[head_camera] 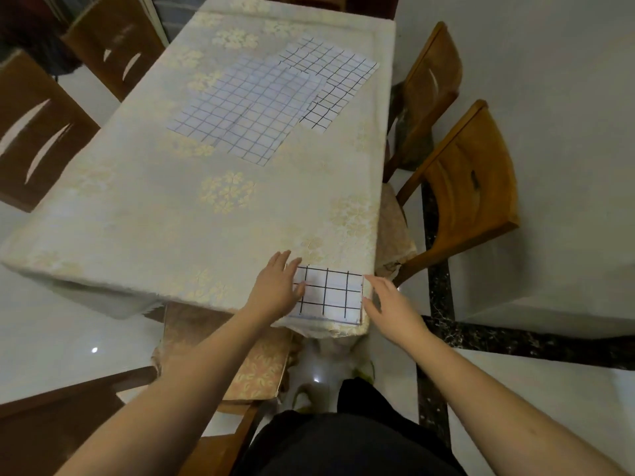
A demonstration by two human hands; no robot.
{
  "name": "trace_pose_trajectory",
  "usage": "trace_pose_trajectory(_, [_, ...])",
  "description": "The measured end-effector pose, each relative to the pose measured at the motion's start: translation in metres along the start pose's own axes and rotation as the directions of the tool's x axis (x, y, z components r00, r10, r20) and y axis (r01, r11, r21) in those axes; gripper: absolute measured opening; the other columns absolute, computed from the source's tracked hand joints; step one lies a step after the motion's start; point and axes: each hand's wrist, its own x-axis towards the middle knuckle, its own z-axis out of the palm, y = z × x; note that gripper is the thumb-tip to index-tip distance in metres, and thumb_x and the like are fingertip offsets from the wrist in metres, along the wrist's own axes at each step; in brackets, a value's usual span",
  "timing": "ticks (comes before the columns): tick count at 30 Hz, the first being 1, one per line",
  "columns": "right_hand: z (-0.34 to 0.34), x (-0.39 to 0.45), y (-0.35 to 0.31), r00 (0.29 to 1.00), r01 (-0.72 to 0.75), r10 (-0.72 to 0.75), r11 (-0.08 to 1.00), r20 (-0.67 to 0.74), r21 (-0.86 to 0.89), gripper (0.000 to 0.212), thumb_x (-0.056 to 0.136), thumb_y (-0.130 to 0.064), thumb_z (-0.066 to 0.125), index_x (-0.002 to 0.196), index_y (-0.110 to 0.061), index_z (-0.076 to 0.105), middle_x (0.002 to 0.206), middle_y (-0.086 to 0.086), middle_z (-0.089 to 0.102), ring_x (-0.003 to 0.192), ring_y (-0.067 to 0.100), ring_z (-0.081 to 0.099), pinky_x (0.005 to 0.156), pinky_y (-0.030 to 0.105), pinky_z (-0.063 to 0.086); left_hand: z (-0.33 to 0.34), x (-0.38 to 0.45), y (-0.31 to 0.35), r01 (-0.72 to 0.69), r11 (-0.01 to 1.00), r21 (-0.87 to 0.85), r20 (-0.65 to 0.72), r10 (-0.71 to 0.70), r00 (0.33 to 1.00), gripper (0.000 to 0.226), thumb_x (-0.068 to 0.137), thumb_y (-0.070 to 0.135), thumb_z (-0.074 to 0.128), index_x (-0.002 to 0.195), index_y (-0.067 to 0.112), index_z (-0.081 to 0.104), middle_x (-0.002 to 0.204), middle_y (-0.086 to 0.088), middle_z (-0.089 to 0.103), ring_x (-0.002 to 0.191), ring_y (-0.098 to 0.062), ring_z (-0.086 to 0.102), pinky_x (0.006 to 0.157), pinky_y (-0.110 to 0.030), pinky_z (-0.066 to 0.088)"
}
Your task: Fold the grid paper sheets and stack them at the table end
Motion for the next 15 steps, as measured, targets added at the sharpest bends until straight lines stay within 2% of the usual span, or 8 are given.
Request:
trace_pose_trajectory(2, [-0.003, -0.015, -0.006, 1.0, -0.008, 0.009, 0.999, 0.015, -0.051, 0.057, 0.098, -0.042, 0.044, 0.15, -0.027, 0.025, 0.15, -0.001, 0.035, 0.128, 0.024, 0.046, 0.105, 0.044, 0.041, -0.001, -0.02, 0.012, 0.014, 1.0, 0.002, 0.015, -0.014, 1.0, 0.056, 0.097, 0.044, 0.04, 0.145, 0.015, 0.039, 0.15, -0.009, 0.04, 0.137, -0.025, 0.037, 0.11, -0.039, 0.036])
trace_pose_trajectory(5, [0.001, -0.037, -0.016, 1.0, -0.006, 0.007, 0.971, 0.002, -0.238, 0.057, 0.098, -0.042, 0.042, 0.149, -0.022, 0.027, 0.144, 0.003, 0.043, 0.126, 0.023, 0.046, 0.105, 0.042, 0.039, -0.006, -0.052, 0.025, -0.059, 0.996, 0.067, -0.013, 0.06, 0.998, 0.072, 0.089, 0.058, 0.018, 0.135, 0.013, 0.051, 0.135, -0.01, 0.055, 0.124, -0.026, 0.051, 0.097, -0.04, 0.045])
trace_pose_trajectory(9, [0.006, -0.062, -0.026, 0.997, 0.018, -0.045, 0.928, -0.064, -0.371, 0.05, 0.097, -0.044, 0.039, 0.143, -0.023, 0.037, 0.139, -0.001, 0.047, 0.124, 0.021, 0.046, 0.104, 0.039, 0.036, -0.013, -0.082, 0.046, -0.11, 0.979, 0.173, -0.076, 0.124, 0.989, 0.063, 0.093, 0.056, 0.025, 0.136, 0.016, 0.048, 0.136, -0.006, 0.054, 0.126, -0.025, 0.049, 0.099, -0.04, 0.042])
trace_pose_trajectory(11, [0.008, -0.072, -0.031, 0.993, 0.056, -0.092, 0.919, -0.074, -0.39, 0.049, 0.097, -0.044, 0.04, 0.141, -0.024, 0.04, 0.138, -0.001, 0.049, 0.124, 0.02, 0.046, 0.104, 0.038, 0.036, -0.012, -0.093, 0.053, -0.112, 0.977, 0.181, -0.02, 0.118, 0.993, 0.057, 0.096, 0.052, 0.036, 0.142, 0.019, 0.039, 0.143, -0.005, 0.047, 0.132, -0.023, 0.042, 0.105, -0.039, 0.036])
trace_pose_trajectory(15, [0.008, -0.089, -0.029, 0.982, 0.137, -0.177, 0.906, -0.066, -0.4, 0.051, 0.096, -0.045, 0.041, 0.142, -0.023, 0.038, 0.141, -0.001, 0.047, 0.125, 0.02, 0.045, 0.106, 0.038, 0.034, 0.002, -0.118, 0.065, -0.078, 0.977, 0.2, 0.043, 0.071, 0.997, 0.058, 0.095, 0.056, 0.038, 0.142, 0.022, 0.036, 0.142, -0.003, 0.046, 0.132, -0.022, 0.042, 0.106, -0.039, 0.037])
